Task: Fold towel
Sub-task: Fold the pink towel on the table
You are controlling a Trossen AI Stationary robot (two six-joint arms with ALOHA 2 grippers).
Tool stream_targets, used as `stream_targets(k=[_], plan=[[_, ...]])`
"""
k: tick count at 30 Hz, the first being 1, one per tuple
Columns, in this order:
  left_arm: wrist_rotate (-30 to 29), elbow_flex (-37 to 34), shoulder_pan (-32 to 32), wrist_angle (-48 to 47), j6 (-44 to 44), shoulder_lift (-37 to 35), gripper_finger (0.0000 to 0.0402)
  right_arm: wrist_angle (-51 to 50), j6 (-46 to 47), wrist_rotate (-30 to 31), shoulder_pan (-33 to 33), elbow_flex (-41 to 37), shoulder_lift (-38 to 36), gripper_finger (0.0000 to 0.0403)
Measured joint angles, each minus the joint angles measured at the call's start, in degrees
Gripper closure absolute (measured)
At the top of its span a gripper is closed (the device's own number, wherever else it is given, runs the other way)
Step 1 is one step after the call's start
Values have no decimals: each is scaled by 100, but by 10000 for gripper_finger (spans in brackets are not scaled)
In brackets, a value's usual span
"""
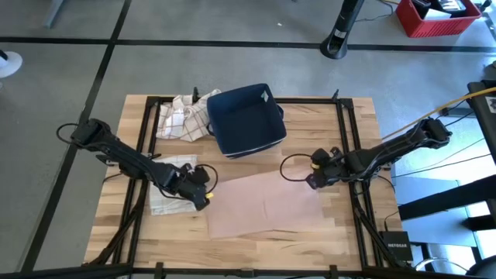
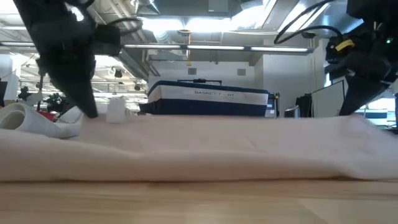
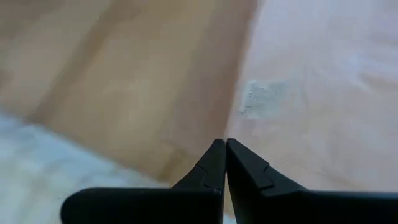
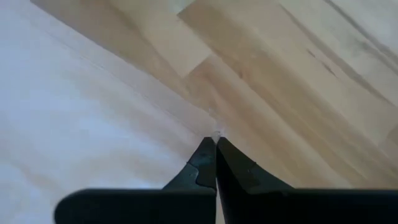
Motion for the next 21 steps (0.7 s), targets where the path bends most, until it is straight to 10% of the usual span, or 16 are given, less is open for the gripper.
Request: stream_targets(k=[21], plan=[[-1593, -295, 480, -655, 32, 21, 400, 384, -186, 1115, -13, -339, 6, 401]])
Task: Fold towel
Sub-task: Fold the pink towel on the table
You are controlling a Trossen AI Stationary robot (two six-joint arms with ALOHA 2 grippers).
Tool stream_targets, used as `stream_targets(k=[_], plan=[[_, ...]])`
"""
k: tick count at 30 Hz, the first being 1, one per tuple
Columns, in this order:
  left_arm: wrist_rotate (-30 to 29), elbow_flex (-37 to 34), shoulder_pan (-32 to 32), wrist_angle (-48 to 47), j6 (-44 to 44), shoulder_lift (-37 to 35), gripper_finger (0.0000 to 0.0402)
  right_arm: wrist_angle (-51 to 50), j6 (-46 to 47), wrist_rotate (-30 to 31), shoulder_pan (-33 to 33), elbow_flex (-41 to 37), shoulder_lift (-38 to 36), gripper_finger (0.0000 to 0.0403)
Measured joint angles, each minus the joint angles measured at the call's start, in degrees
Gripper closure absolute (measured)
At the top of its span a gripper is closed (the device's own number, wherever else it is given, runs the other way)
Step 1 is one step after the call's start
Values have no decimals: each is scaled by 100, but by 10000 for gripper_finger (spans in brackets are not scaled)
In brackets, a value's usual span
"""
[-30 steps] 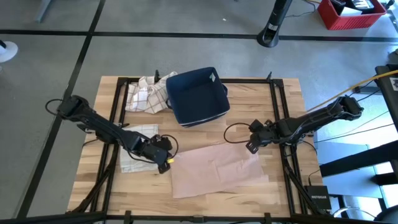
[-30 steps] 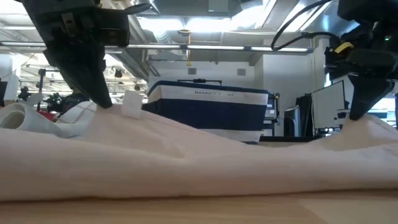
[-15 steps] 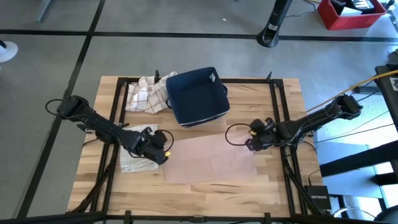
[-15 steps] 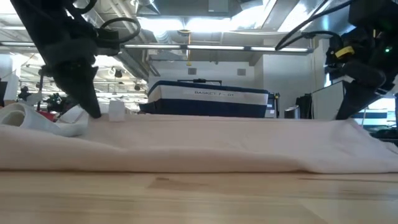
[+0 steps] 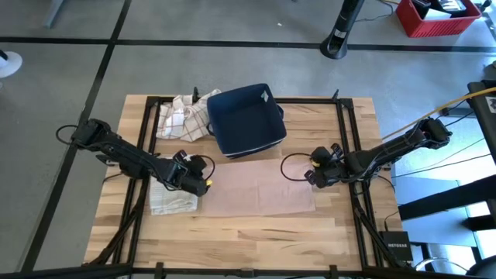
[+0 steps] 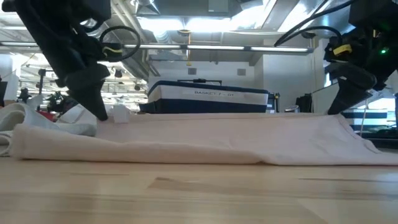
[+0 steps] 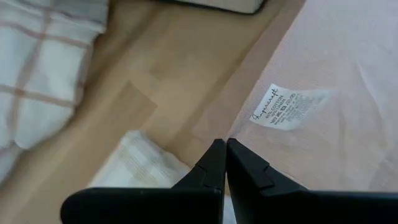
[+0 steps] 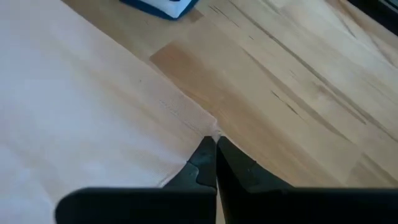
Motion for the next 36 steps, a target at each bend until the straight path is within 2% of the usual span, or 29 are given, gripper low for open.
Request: stream_targets(k=[8, 13, 15, 19, 24, 26, 30, 33, 36], plan=[[-331, 0, 242, 22, 363, 0, 400, 221, 128, 100, 0, -273, 232, 399], [-312, -2, 331, 212, 647, 0, 396, 272, 103, 350, 0, -276, 339, 372], [-173, -7, 385, 203, 678, 0, 381, 304, 14, 363, 0, -282, 337, 350], [75, -6, 506, 11, 427, 0, 323, 314, -30, 310, 0, -280, 338, 292], [745, 250, 520, -160, 284, -179, 266, 208, -208, -357, 4, 53, 318, 229], [797, 362, 382, -77, 286, -248, 257, 538, -513, -773, 4, 150, 317, 213], [1298, 424, -38, 717, 639, -307, 253, 2403, -1529, -1628, 154, 37, 383, 201], [2018, 400, -313, 944, 750, -170, 255, 3509, -2098, -1853, 386, -147, 634, 199], [2468, 396, -621, 1018, 652, 34, 260, 3818, -2301, -1925, 620, -207, 1017, 199]])
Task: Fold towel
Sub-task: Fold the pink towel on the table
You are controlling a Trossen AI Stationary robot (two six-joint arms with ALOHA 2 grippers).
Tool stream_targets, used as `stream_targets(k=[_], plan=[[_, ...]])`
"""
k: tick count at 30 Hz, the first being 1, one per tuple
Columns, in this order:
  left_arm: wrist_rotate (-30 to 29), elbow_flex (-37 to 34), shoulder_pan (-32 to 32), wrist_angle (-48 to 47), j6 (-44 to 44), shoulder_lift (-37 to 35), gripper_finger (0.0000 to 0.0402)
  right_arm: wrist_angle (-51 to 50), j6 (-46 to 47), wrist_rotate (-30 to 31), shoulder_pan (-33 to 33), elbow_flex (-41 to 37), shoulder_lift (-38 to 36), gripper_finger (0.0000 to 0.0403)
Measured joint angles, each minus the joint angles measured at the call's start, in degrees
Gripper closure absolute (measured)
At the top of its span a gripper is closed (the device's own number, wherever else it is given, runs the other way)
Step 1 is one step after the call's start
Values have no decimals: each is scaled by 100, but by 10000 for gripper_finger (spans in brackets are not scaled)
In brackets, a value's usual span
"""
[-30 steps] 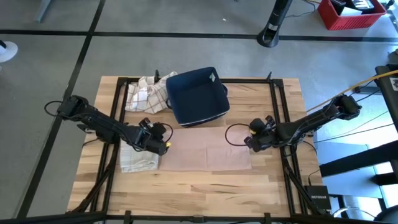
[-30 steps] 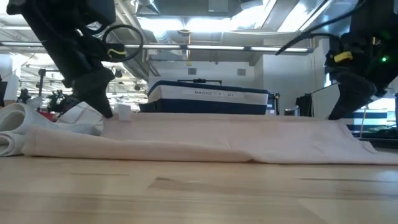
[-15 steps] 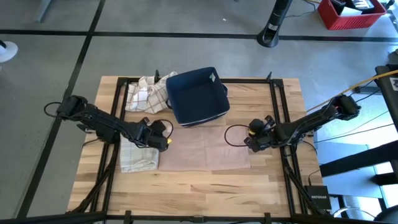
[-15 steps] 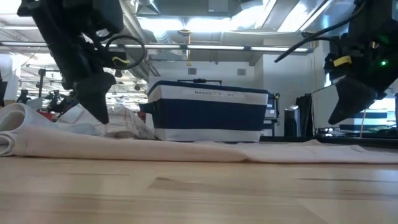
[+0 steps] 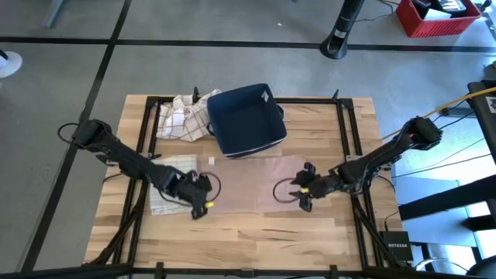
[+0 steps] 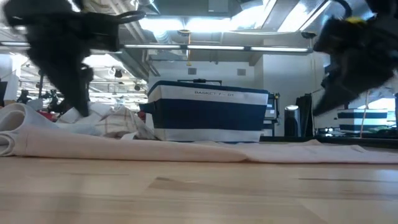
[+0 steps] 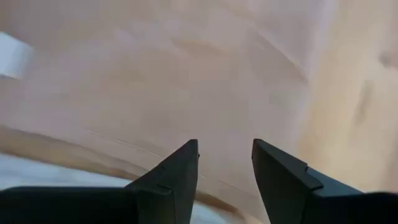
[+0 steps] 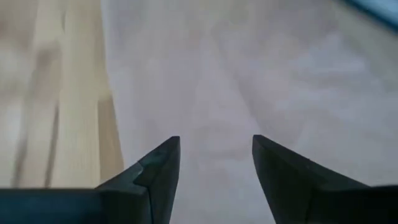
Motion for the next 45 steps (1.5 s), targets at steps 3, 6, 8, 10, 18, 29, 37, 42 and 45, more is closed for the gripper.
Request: stream_targets(k=[3, 6, 8, 10, 18, 29, 37, 42, 45], plan=[[115, 0, -276, 234, -17, 235, 262, -10, -8, -43, 227, -9, 453, 199], [123, 0, -438, 221, -54, 503, 262, -33, -18, -190, 432, -9, 925, 199], [171, -1, -494, 83, -262, 672, 262, -53, 1, -217, 560, -3, 1175, 199], [367, -4, -528, 10, -501, 814, 262, -43, 8, -248, 676, 22, 1309, 199], [716, 17, -820, 364, -1110, 1012, 263, 18, 616, -350, 1256, 16, 1311, 199], [1020, 425, -837, 689, -514, 774, 263, 221, 1042, -871, 1788, 439, 1347, 199], [380, 660, -251, 403, 906, 462, 261, -652, 344, 50, 1782, 1218, 1341, 193], [361, 509, 173, 405, 1531, 523, 227, -946, 460, 491, 1780, 1280, 1339, 161], [389, 407, 310, 316, 1890, 523, 199, -1125, 545, 547, 1780, 1278, 1349, 141]])
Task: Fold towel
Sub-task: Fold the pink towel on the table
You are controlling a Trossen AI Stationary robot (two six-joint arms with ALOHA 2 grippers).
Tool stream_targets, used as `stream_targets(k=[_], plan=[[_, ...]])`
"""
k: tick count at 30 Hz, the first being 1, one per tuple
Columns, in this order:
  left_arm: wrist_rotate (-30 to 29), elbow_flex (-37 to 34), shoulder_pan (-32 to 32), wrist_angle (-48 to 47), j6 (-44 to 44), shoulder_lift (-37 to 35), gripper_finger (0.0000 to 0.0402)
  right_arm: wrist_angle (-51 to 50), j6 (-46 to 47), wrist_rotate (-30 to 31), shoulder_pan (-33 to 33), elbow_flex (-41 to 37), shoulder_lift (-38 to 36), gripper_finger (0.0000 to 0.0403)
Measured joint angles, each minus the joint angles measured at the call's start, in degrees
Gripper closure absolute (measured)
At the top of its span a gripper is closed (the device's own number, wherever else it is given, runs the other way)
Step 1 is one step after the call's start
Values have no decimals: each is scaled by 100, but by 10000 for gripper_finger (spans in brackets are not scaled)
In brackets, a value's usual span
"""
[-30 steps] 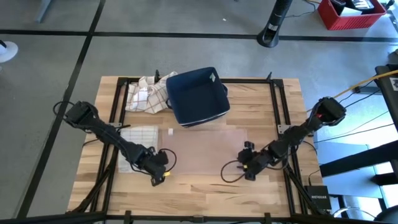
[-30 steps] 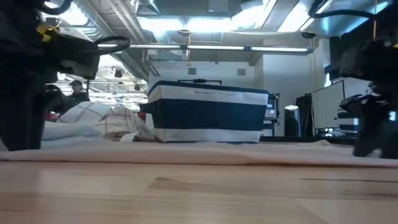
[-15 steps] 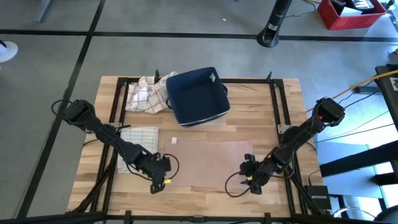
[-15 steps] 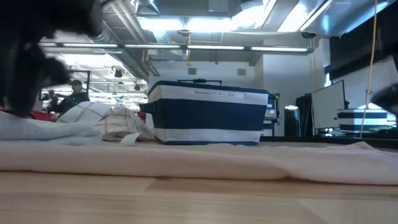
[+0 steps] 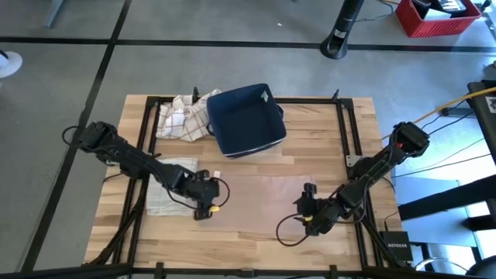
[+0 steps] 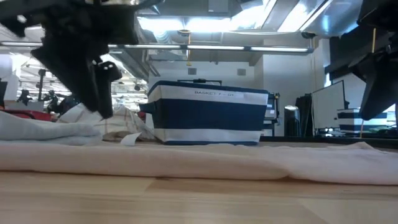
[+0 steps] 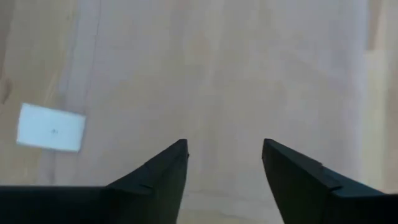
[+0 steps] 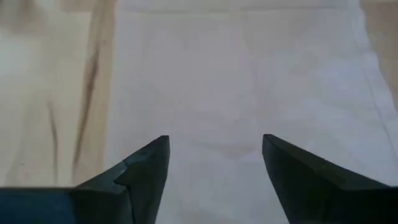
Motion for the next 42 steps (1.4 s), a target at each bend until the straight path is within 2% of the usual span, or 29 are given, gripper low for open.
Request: stream_targets(k=[5, 17, 22, 28, 30, 38, 40, 42], plan=[[100, -321, -1, 150, 194, 0, 181, -121, 59, 134, 0, 0, 50, 133], [-198, -840, -78, 723, 314, 0, 180, -122, -64, 366, 0, 0, 80, 150], [29, -1032, -110, 761, 283, 0, 180, -156, -67, 364, 0, 0, 80, 150], [-8, -1321, -145, 979, 36, -31, 180, -311, -186, 500, -19, 1, 80, 150], [-8, -1330, -146, 961, -19, -26, 180, -419, -212, 237, -127, 2, 80, 150], [95, -966, -135, 768, -9, -202, 180, -1078, -214, -1687, -899, 2, 56, 150], [84, -831, -135, 870, 8, -291, 180, -1317, -216, -1903, -1019, 2, 56, 150], [69, -815, -137, 847, 85, -297, 180, -1396, -259, -1866, -1064, 0, 56, 150]])
